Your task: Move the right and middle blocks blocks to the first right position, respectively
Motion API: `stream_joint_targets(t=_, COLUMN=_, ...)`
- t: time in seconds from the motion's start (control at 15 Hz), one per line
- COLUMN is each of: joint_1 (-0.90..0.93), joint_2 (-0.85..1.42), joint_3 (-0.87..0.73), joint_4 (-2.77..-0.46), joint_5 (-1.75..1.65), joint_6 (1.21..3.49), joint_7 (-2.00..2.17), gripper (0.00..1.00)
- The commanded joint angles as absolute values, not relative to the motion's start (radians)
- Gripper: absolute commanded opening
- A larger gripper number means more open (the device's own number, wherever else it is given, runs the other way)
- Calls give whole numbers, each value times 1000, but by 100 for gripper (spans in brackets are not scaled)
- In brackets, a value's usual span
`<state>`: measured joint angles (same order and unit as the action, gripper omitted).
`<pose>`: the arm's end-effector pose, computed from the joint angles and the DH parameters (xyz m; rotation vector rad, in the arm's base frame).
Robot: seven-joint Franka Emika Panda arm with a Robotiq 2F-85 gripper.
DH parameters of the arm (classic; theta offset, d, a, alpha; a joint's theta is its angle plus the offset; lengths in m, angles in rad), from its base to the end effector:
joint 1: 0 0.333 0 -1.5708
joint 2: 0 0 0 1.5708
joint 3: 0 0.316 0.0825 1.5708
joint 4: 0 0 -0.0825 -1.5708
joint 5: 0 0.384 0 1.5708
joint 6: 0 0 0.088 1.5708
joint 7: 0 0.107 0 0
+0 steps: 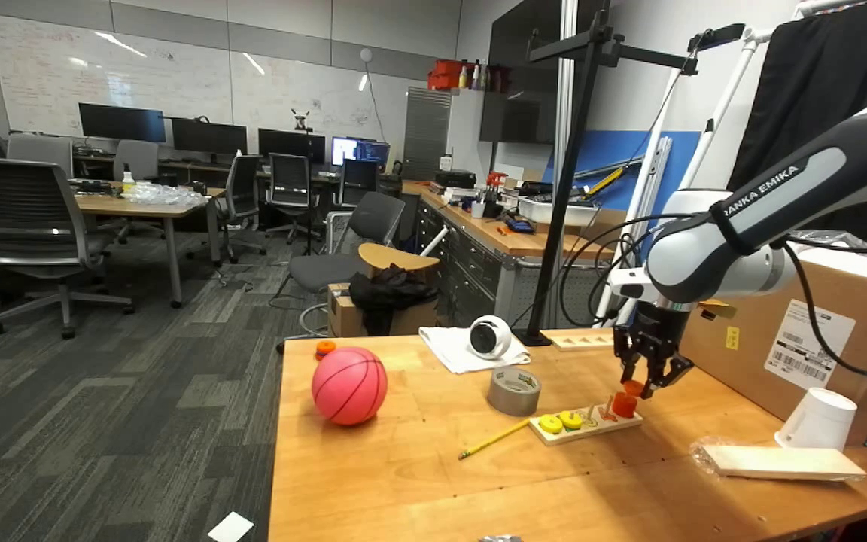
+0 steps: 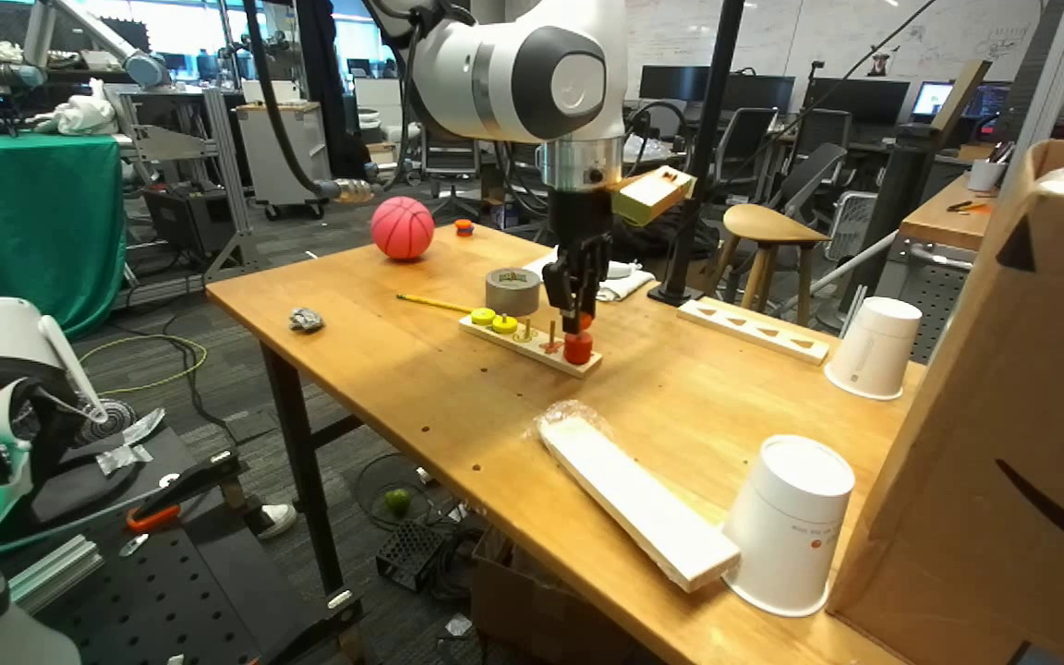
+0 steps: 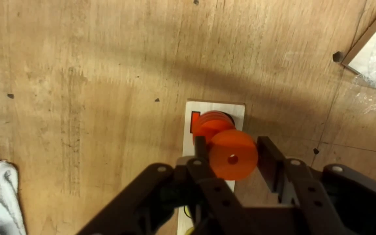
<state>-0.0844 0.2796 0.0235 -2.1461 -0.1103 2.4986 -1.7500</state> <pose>0.5753 -0.0346 0.2781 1.9240 2.3605 -0.0066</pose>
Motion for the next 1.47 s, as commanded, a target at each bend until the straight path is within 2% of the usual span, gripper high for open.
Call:
stream_joint_targets(t=0.0, joint_1=-92, joint_2=305, joint_3=31, joint_4=-2103, joint_5=-105, joint_6=2493, joint_7=-1760, gripper=22)
stream_joint_targets(t=1.4, joint_1=-104, joint_2=278, joint_3=20, joint_4=-2134, joint_5=-116, joint_6=2502, joint_7=-1753, gripper=22)
